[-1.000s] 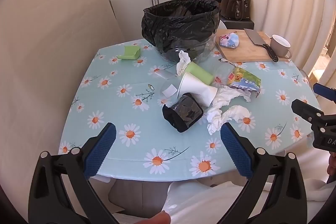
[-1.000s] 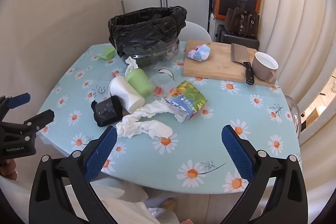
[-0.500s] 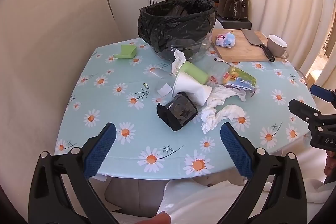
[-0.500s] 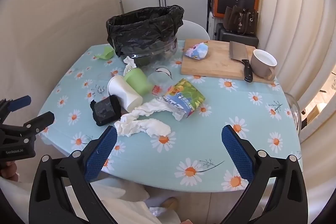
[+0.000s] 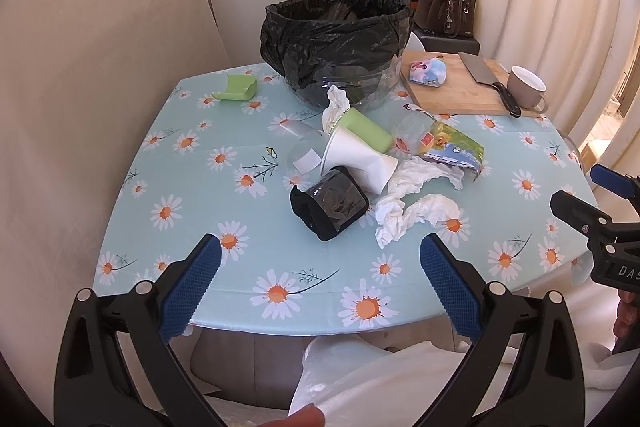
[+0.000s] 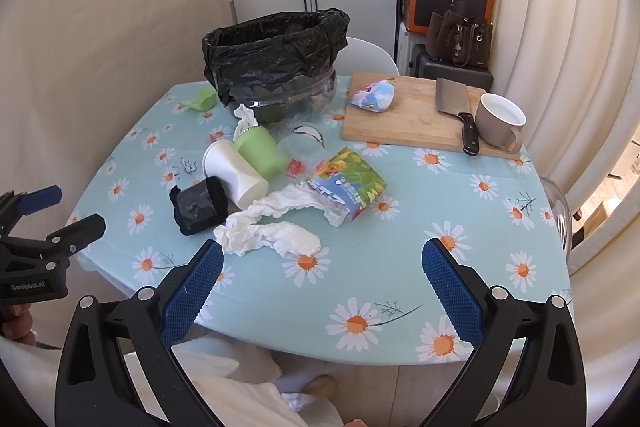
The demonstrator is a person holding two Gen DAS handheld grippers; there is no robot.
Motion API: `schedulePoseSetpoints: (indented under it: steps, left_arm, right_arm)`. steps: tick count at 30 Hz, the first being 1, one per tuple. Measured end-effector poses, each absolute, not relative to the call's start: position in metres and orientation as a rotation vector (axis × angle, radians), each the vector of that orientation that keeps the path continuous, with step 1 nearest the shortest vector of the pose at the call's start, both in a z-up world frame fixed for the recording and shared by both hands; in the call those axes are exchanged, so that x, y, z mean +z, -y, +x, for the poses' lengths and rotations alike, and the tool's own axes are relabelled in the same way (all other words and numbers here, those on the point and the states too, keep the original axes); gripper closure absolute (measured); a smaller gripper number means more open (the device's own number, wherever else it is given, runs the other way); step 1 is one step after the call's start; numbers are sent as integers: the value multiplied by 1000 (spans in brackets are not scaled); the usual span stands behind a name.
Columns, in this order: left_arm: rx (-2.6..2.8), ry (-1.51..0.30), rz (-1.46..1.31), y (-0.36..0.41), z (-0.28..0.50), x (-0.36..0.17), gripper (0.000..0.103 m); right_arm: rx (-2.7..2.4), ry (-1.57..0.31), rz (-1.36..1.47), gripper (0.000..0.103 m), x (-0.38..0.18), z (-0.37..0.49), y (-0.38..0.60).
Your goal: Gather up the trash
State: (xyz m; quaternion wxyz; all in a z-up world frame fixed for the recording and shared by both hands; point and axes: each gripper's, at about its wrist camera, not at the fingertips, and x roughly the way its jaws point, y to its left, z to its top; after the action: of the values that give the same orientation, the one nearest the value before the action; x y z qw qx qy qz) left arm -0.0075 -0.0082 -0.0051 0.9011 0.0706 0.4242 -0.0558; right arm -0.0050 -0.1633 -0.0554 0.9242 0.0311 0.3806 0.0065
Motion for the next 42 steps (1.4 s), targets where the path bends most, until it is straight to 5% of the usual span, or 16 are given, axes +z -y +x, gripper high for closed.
schedulePoseSetpoints:
  steps: [42]
  left_arm:
    - [-115,-886,144,12,-5,-6,6]
  right_arm:
    - [3,-777,58,7,-53,-6,170]
